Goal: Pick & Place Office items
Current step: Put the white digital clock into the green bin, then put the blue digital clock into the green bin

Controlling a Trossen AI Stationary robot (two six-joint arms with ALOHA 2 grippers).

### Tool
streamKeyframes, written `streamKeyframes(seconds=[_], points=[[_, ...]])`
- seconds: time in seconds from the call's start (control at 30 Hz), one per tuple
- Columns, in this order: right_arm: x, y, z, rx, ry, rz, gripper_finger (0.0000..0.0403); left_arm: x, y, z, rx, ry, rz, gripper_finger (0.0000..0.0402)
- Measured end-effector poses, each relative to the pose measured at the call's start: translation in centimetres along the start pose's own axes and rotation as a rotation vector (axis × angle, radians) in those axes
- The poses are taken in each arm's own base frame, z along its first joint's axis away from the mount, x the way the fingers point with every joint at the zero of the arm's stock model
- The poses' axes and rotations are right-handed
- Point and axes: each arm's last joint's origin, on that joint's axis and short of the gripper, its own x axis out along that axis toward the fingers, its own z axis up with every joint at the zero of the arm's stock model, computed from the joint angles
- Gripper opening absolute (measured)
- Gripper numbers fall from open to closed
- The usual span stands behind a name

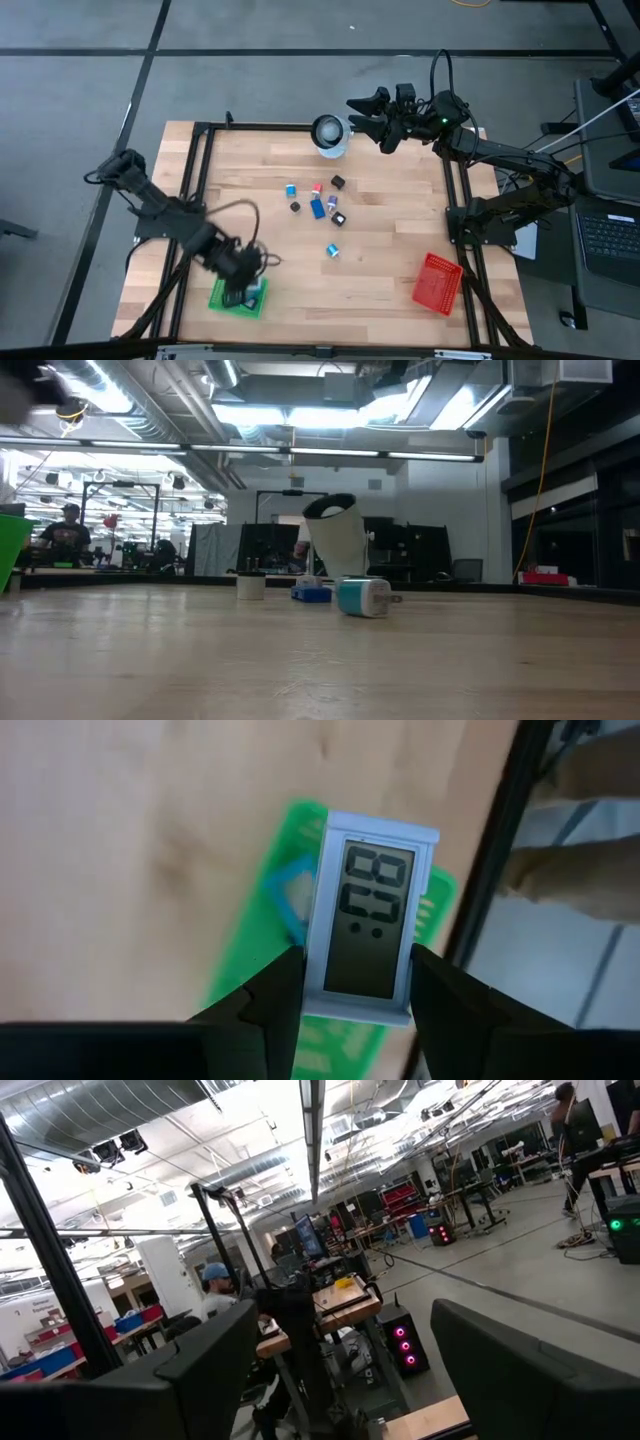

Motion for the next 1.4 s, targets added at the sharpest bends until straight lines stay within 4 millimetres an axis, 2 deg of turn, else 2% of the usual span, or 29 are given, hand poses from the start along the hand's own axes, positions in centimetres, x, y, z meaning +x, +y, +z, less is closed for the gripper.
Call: streamKeyframes(seconds=[0.17,0.47,0.7,0.9,1.0,1.13,1.23,1.4], points=[[0.0,0.0,0.0,0.004,0.000,0.000,0.0307,3.1,0.0,-3.1,-0.124,-0.001,0.009,0.0150],[0.0,0.0,0.0,0.018,-0.002,-0.004,0.0306,5.3,1.3,-5.1,-0.184,-0.018,0.055,0.0156],[0.0,0.0,0.0,0.022,-0.008,-0.015,0.0306,5.5,1.5,-5.2,-0.185,-0.021,0.052,0.0252],[0.0,-0.1,0.0,0.027,-0.013,-0.024,0.0306,4.1,1.1,-5.0,-0.187,-0.048,-0.057,0.0272],[0.0,-0.1,0.0,0.028,-0.013,-0.024,0.0306,2.4,1.3,-4.3,-0.201,-0.079,-0.094,0.0270],[0.0,-0.1,0.0,0.030,-0.016,-0.031,0.0306,-1.0,2.5,-2.2,-0.158,-0.189,-0.026,0.0269],[0.0,-0.1,0.0,0.030,-0.016,-0.031,0.0306,-3.2,4.2,0.3,-0.081,-0.222,0.042,0.0269],[0.0,-0.1,0.0,0.031,-0.017,-0.031,0.0307,-5.3,7.9,5.7,0.058,-0.241,0.137,0.0269]])
